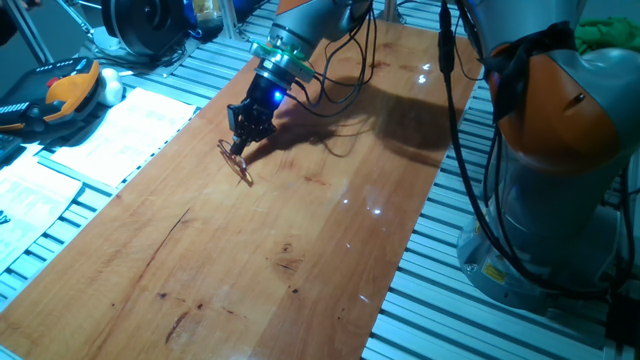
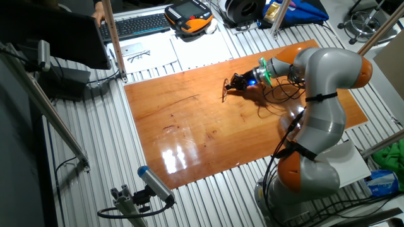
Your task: Unfold the leg of the glasses (with one hand)
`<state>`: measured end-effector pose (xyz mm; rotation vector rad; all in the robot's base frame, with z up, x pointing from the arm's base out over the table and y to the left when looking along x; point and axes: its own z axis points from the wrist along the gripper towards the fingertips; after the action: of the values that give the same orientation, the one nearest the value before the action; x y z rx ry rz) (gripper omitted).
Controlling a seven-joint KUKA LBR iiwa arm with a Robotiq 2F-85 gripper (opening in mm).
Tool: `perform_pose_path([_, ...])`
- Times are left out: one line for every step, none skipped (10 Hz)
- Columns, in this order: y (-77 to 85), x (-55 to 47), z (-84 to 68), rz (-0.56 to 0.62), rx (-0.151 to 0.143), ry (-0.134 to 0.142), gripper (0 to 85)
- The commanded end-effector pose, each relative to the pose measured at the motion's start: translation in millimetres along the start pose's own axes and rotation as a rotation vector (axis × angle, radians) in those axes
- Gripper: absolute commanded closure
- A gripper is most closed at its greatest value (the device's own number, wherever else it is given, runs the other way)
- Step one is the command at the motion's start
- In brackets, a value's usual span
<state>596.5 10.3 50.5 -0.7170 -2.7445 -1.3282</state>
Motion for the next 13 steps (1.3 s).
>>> perform_pose_path([-0.2,0.0,0.0,0.0,0.001,0.002,85.0])
perform_pose_path([-0.6,-0.1,-0.6,0.011,-0.001,-0.004,85.0])
perform_pose_path([-0.5,-0.3,-1.5,-0.006,0.027,-0.02,68.0])
perform_pose_path([1.5,2.3,-1.2,-0.029,0.088,-0.078,0.0])
perform_pose_path([0.8,1.7,-1.3,-0.035,0.093,-0.082,0.0])
perform_pose_path([-0.5,1.0,-2.1,-0.044,0.101,-0.083,0.0])
perform_pose_path([-1.0,0.7,-2.1,-0.045,0.106,-0.083,0.0])
perform_pose_path([-1.6,0.5,-2.4,-0.043,0.108,-0.086,0.0])
perform_pose_path([-1.9,0.4,-2.5,-0.04,0.11,-0.088,0.0])
perform_pose_path([-1.9,0.5,-2.8,-0.037,0.111,-0.086,0.0])
perform_pose_path([-1.7,0.7,-3.0,-0.02,0.11,-0.094,0.0])
perform_pose_path([-1.6,0.8,-3.0,-0.014,0.11,-0.093,0.0])
perform_pose_path([-1.4,1.1,-3.4,-0.012,0.114,-0.086,17.0])
